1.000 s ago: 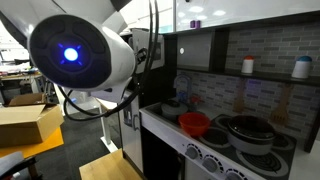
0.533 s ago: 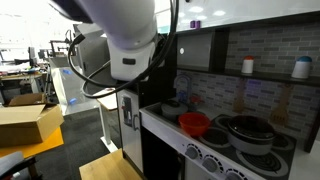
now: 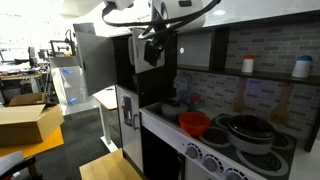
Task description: Open the microwave door
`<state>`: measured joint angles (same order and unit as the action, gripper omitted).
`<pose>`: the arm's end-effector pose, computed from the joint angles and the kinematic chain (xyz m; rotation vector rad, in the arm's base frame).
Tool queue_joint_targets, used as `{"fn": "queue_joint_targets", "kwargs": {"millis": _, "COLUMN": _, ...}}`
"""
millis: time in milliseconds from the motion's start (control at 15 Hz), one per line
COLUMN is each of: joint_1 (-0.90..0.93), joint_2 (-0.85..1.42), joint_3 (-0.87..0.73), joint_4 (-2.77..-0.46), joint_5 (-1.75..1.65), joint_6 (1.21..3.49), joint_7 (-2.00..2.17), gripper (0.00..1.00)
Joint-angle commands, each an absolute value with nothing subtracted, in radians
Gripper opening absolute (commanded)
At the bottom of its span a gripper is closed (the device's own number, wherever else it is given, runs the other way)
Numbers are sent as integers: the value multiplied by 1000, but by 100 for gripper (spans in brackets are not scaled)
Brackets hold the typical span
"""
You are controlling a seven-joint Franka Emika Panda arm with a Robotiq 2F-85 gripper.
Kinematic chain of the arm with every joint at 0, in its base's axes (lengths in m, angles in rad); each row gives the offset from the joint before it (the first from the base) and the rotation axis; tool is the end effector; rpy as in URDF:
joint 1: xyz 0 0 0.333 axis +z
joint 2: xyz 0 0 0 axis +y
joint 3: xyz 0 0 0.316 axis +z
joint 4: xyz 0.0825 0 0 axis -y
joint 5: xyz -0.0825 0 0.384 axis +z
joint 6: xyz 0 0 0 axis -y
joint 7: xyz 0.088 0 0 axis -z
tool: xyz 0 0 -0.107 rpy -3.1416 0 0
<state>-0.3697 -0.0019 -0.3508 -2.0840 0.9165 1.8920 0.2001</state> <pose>0.4425 -0.3107 0.4367 -1.8111 1.3999 -0.0548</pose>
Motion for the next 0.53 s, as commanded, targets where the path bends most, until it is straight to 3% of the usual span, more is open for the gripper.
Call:
{"fn": "queue_joint_targets", "kwargs": {"millis": 0, "joint_1": -378, "joint_2": 116, "joint_3": -365, "joint_4": -1920, "joint_5": 801, "joint_6": 1762, "joint_7": 128, "gripper": 100}}
{"fn": "queue_joint_targets", "kwargs": {"millis": 467, "joint_1": -399, "joint_2": 274, "joint_3": -342, "joint_4": -1694, "joint_5": 619, "joint_6": 1622, "joint_7": -75, "gripper": 100}}
